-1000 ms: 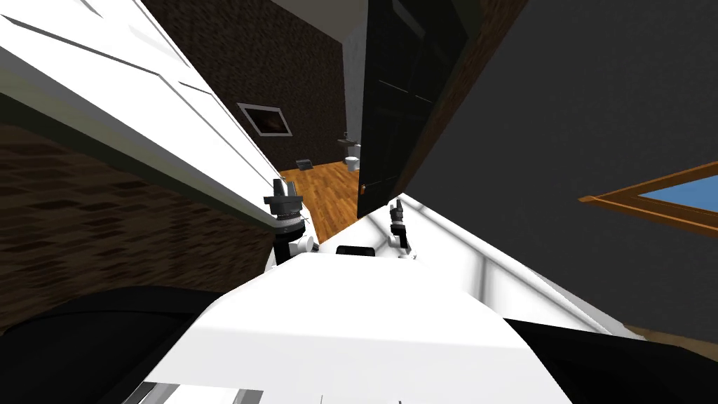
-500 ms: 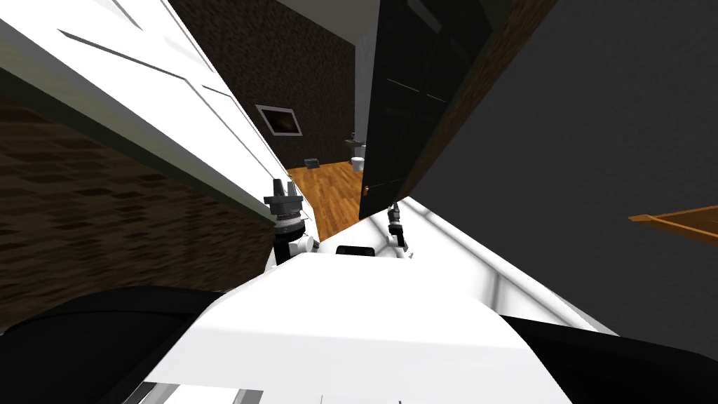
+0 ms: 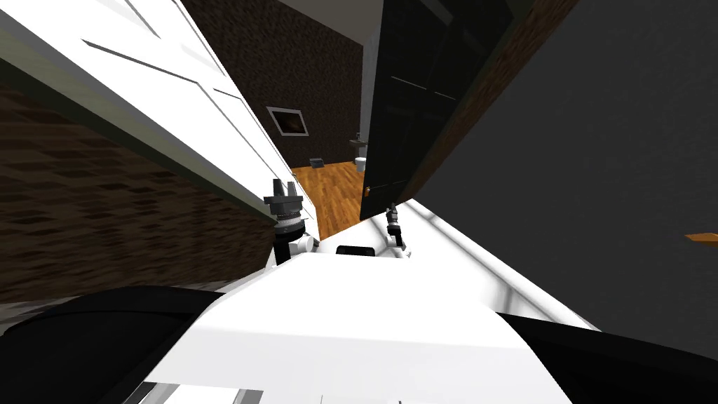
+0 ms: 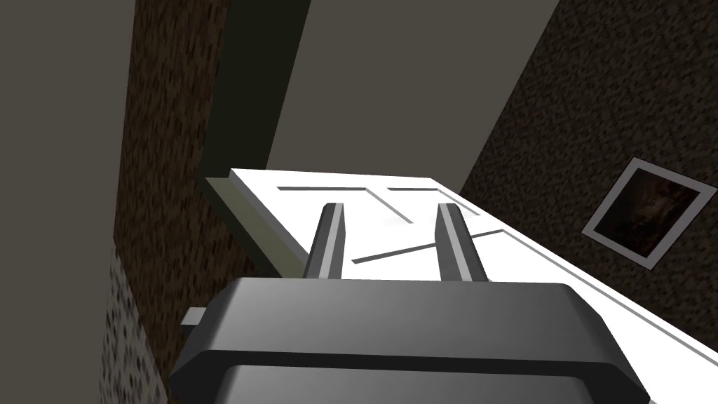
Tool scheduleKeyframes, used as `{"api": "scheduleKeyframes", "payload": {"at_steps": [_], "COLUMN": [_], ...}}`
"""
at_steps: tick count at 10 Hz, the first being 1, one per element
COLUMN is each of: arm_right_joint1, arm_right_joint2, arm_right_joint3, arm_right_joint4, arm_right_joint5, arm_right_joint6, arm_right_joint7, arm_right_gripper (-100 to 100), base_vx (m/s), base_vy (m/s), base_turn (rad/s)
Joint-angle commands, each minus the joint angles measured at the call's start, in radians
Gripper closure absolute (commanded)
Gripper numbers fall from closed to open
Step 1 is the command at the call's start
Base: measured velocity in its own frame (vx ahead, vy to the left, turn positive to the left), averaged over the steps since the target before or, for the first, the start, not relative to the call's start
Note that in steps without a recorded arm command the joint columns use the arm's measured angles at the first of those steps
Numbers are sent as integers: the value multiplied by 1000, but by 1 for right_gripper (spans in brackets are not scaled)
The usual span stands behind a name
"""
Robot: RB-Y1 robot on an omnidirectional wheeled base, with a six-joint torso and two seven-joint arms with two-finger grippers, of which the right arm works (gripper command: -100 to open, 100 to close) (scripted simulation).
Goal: Push the door open
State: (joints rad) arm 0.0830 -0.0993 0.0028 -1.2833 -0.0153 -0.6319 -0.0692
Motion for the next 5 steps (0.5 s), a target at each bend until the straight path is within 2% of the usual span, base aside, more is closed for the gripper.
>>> {"api": "scheduleKeyframes", "payload": {"at_steps": [1, 3, 4, 5], "arm_right_joint1": [-23, -51, -51, -64], "arm_right_joint2": [-4, -6, -6, -7], "arm_right_joint3": [1, 4, 4, 5], "arm_right_joint4": [50, 110, 120, 154], "arm_right_joint5": [-3, -5, -5, -6], "arm_right_joint6": [-12, -31, -31, -41], "arm_right_joint7": [-3, -5, -5, -6], "arm_right_gripper": [-100, -100, -100, -100], "base_vx": [47, 57, 28, 20], "base_vy": [-83, -102, -76, -57], "base_turn": [165, 228, 62, 118]}}
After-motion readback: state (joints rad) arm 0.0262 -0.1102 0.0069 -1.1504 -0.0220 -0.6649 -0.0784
